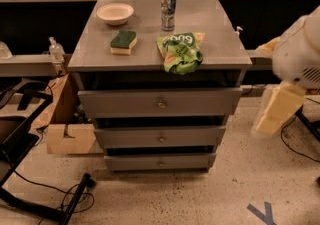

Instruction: Open top drawer

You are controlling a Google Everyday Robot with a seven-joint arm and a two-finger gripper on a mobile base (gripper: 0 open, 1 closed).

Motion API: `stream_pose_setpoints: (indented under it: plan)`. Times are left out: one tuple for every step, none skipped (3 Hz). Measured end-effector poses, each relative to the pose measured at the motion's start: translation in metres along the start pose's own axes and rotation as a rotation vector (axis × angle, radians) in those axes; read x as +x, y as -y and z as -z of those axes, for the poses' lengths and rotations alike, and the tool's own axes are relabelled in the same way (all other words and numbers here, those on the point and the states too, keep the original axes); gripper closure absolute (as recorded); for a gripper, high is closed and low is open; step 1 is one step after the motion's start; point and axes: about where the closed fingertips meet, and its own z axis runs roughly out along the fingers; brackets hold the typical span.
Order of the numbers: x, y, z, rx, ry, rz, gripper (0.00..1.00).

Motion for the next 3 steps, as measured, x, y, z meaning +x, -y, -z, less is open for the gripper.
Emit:
stream_pose_setpoints:
  plan:
    - [-0.003,-0.015,-0.053,0.008,0.042,0.005,0.0]
    - [-0.007,-0.022,-0.12,0.007,0.098,0.046,0.0]
    - [-0.03,0.009,-0.178,0.071,0.181,0.068,0.0]
